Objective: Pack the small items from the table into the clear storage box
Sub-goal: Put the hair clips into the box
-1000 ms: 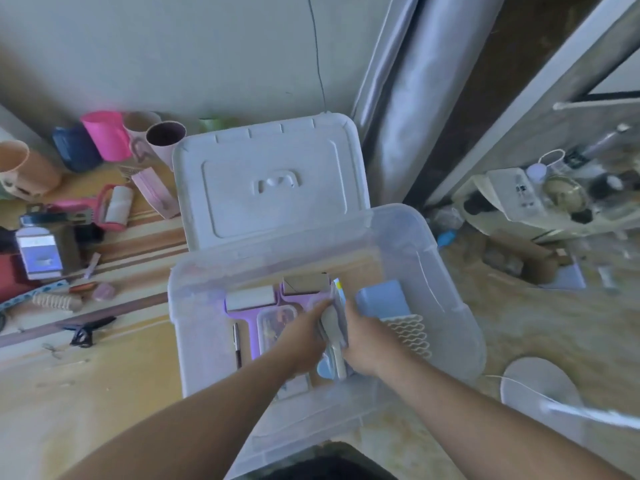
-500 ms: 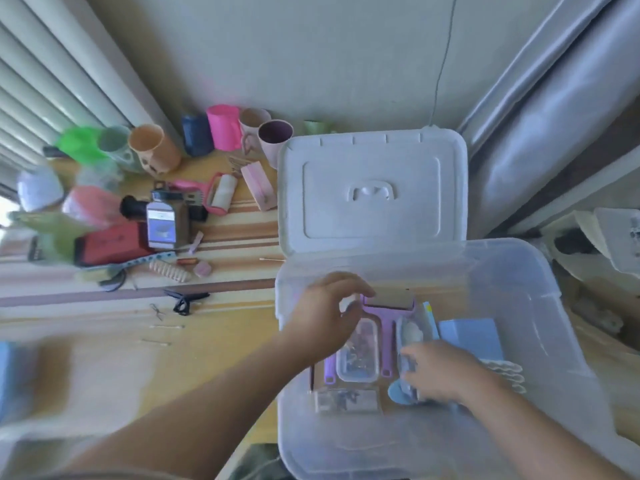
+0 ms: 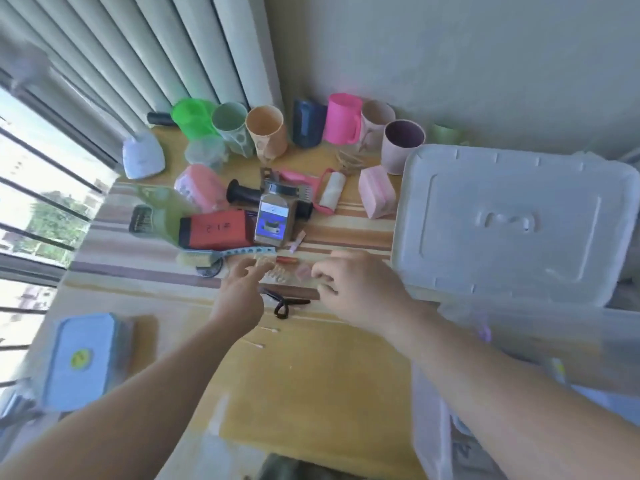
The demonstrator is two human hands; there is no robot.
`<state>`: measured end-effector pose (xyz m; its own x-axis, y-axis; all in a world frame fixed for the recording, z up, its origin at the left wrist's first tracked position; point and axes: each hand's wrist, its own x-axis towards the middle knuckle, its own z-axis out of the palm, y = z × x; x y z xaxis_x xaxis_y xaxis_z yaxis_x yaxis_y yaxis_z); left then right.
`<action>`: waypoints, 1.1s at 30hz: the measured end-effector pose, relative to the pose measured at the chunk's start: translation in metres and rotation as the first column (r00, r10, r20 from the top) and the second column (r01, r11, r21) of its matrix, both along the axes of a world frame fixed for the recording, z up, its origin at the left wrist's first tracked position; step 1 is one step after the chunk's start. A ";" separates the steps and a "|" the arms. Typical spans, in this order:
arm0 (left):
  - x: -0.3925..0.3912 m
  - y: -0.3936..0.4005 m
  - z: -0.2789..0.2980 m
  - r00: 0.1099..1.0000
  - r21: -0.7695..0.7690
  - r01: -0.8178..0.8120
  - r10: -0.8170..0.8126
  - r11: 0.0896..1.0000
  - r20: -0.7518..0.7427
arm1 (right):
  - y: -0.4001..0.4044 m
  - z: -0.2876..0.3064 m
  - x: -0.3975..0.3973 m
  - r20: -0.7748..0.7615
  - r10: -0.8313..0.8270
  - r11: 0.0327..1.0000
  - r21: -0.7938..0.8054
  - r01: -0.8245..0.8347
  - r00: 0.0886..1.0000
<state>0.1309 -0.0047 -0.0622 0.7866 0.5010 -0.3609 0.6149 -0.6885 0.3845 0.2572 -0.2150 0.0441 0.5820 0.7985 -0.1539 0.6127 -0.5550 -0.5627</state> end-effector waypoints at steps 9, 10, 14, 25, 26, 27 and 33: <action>0.020 0.038 -0.038 0.966 0.208 0.257 -0.247 0.944 -0.074 | 0.083 -0.108 -0.048 -0.105 0.010 0.884 -0.464 -0.058 0.994; 0.019 0.038 -0.040 0.971 0.216 0.237 -0.225 0.947 -0.081 | 0.083 -0.114 -0.053 -0.095 -0.014 0.882 -0.470 -0.032 0.995; 0.011 0.041 -0.045 0.982 0.194 0.179 -0.165 0.965 -0.088 | 0.084 -0.128 -0.061 -0.042 -0.046 0.877 -0.481 0.020 0.998; -0.007 0.020 0.017 0.956 0.010 -0.016 0.012 1.000 0.293 | 0.040 -0.038 -0.002 -0.095 -0.097 0.958 -0.279 0.067 0.991; -0.002 0.008 0.033 0.937 -0.027 -0.021 0.029 0.999 0.348 | 0.025 -0.019 0.005 -0.077 -0.106 0.972 -0.221 0.087 0.991; 0.004 -0.008 0.050 0.919 -0.063 -0.006 0.030 0.998 0.393 | 0.006 -0.002 0.011 -0.046 -0.124 0.980 -0.161 0.115 0.991; 0.036 -0.147 0.144 0.830 -0.307 0.213 -0.006 0.928 0.557 | -0.166 0.057 0.030 0.123 -0.333 0.941 0.101 0.322 0.935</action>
